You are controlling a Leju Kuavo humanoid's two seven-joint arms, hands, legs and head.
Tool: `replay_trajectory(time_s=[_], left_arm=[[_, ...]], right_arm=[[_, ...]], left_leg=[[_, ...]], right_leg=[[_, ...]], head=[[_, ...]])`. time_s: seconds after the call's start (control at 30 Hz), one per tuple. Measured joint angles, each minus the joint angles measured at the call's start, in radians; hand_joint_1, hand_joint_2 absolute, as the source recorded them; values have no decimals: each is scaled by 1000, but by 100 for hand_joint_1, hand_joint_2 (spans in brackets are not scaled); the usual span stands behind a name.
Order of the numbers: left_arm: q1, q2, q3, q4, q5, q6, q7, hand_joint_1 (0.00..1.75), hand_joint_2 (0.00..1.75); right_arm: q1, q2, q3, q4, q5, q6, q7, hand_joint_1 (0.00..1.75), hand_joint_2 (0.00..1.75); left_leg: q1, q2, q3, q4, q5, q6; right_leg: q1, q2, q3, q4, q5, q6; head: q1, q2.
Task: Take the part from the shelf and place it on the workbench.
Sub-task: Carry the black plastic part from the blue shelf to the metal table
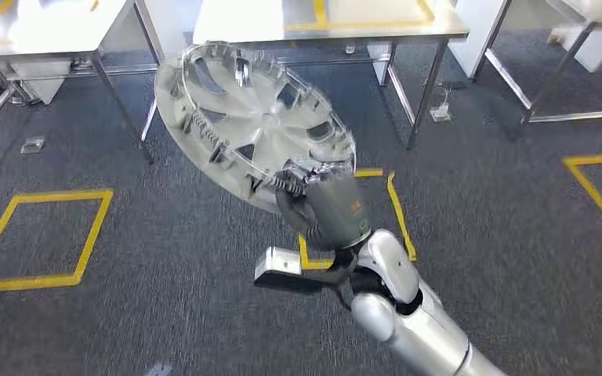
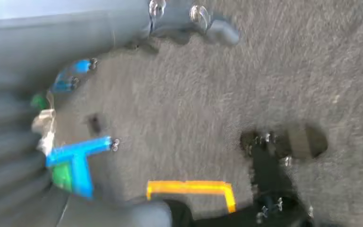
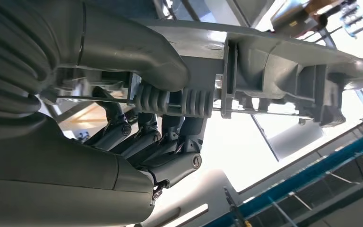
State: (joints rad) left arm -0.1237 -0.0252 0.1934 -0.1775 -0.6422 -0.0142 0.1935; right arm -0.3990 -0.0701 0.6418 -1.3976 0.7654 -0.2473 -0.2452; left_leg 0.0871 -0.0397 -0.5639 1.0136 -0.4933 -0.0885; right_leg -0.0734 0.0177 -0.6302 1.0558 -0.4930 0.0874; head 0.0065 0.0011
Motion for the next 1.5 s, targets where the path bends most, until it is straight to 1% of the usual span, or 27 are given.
replay_trajectory(time_s=[0.07,0.13,0.2,0.27,0.33,0.37,0.4,0.43,0.5,0.53,0.6,0.67,0.77,0.83,0.9,0.93,0.97,1.07,1.1,1.17,1.2,1.27,1.33,1.4,1.43,1.47,1.5], left_arm=[[2,-2,0,0,-1,0,0,0,175],[0,-3,0,0,-3,1,-1,0,175],[-2,-4,0,-1,-6,2,-2,0,175],[3,-5,0,0,-10,2,-2,0,175],[10,-5,0,1,-14,2,-1,0,175],[12,-5,0,1,-15,2,-1,0,175],[15,-5,0,2,-16,2,0,0,175],[18,-4,0,4,-16,3,1,0,175],[25,-3,0,8,-16,6,3,0,175],[26,-3,0,8,-16,7,3,0,175],[21,-4,0,7,-15,8,3,0,175],[17,-5,0,6,-15,8,2,0,175],[17,-5,0,6,-15,8,1,0,175],[17,-5,0,6,-15,8,1,0,175],[22,-5,0,8,-14,8,0,0,175],[24,-5,0,9,-15,8,0,0,175],[28,-5,0,10,-15,8,-1,0,175],[32,-11,0,16,-16,7,-2,0,175],[30,-12,0,16,-16,7,-2,0,175],[20,-10,0,11,-16,7,-1,0,175],[15,-11,0,10,-16,8,-2,0,175],[9,-11,0,9,-17,8,-2,0,175],[11,-12,0,9,-17,8,-1,0,175],[16,-12,0,10,-17,8,1,0,175],[18,-12,0,11,-17,9,1,0,175],[20,-11,0,12,-17,9,1,0,175],[23,-11,0,13,-17,11,1,0,175]], right_arm=[[5,-2,-1,0,-2,0,0,175,175],[8,-4,-4,-1,-3,0,1,175,175],[11,-6,-6,-2,-3,0,1,175,175],[15,-8,-6,-2,-4,-2,0,175,175],[17,-13,-6,-2,-9,-4,0,175,175],[18,-16,-7,-2,-14,-5,-2,175,175],[20,-19,-7,-2,-19,-7,-4,175,175],[22,-22,-7,-1,-24,-8,-8,175,175],[25,-26,-6,0,-31,-11,-14,175,175],[23,-27,-6,0,-34,-13,-16,175,175],[14,-29,-7,-4,-38,-14,-17,175,175],[7,-29,-7,-5,-39,-15,-17,175,175],[7,-29,-7,-5,-39,-15,-17,175,175],[9,-32,-7,-4,-39,-15,-18,175,175],[15,-39,-5,-4,-40,-15,-13,175,175],[19,-43,-5,-4,-41,-15,-11,175,175],[23,-48,-5,-4,-41,-15,-8,175,175],[36,-61,-2,-5,-41,-15,-8,175,175],[37,-64,-2,-8,-41,-15,-7,175,175],[30,-65,-2,-16,-41,-15,-4,175,175],[26,-64,-3,-19,-42,-16,-3,175,175],[22,-63,-2,-21,-41,-17,-3,175,175],[22,-63,-1,-21,-41,-18,-4,175,175],[22,-63,-1,-21,-42,-20,-4,175,175],[23,-63,-1,-21,-43,-20,-4,175,175],[24,-63,-1,-21,-43,-20,-3,175,175],[24,-63,0,-21,-43,-20,-2,175,175]], left_leg=[[3,2,5,8,-12,-17],[2,17,-15,58,1,-18],[-9,36,-94,177,5,-5],[-28,42,-191,282,-44,11],[-48,41,-248,289,-94,33],[-58,41,-256,250,-88,47],[-69,41,-257,190,-37,64],[-82,40,-256,122,46,82],[-99,33,-244,36,187,102],[-101,30,-235,23,205,103],[-99,24,-203,26,176,104],[-97,19,-178,22,159,110],[-96,18,-169,21,153,112],[-97,17,-136,19,124,119],[-103,10,-49,10,54,131],[-108,5,-6,5,21,134],[-114,1,38,0,-12,138],[-124,-8,110,-4,-84,138],[-126,-11,131,0,-100,137],[-129,-9,142,49,-91,131],[-130,-3,121,106,-62,125],[-126,16,28,242,-31,106],[-112,27,-72,320,-87,87],[-100,31,-145,310,-177,72],[-95,33,-169,275,-190,66],[-91,35,-183,225,-165,62],[-89,38,-190,156,-80,61]], right_leg=[[2,-2,2,20,-12,-39],[8,-3,24,27,-26,-61],[18,-8,52,22,-45,-76],[28,-9,88,12,-69,-85],[39,-7,136,-2,-97,-90],[43,-6,164,-11,-113,-91],[46,-5,190,-21,-129,-92],[50,-4,216,-29,-146,-91],[57,2,262,-53,-178,-85],[60,6,283,-60,-182,-80],[61,7,293,-27,-152,-72],[60,5,271,34,-113,-68],[59,3,259,58,-102,-67],[62,-2,179,150,-110,-66],[71,-7,25,220,-207,-71],[76,-7,-29,198,-237,-78],[83,-6,-75,151,-220,-90],[107,6,-107,-5,88,-122],[112,12,-101,-28,137,-124],[110,16,-64,-30,118,-125],[106,12,-42,-32,101,-129],[96,6,5,-35,66,-134],[84,4,58,-39,23,-132],[70,6,118,-44,-23,-124],[63,7,151,-48,-47,-119],[57,6,182,-54,-69,-114],[52,6,213,-61,-91,-109]], head=[[-3,0],[-12,0],[-19,0],[-21,0],[-21,0],[-21,0],[-21,0],[-21,0],[-22,0],[-22,0],[-23,0],[-23,0],[-21,0],[-20,0],[-17,0],[-15,0],[-14,0],[-15,0],[-17,0],[-16,0],[-15,0],[-15,0],[-16,0],[-17,0],[-17,0],[-17,0],[-18,0]])
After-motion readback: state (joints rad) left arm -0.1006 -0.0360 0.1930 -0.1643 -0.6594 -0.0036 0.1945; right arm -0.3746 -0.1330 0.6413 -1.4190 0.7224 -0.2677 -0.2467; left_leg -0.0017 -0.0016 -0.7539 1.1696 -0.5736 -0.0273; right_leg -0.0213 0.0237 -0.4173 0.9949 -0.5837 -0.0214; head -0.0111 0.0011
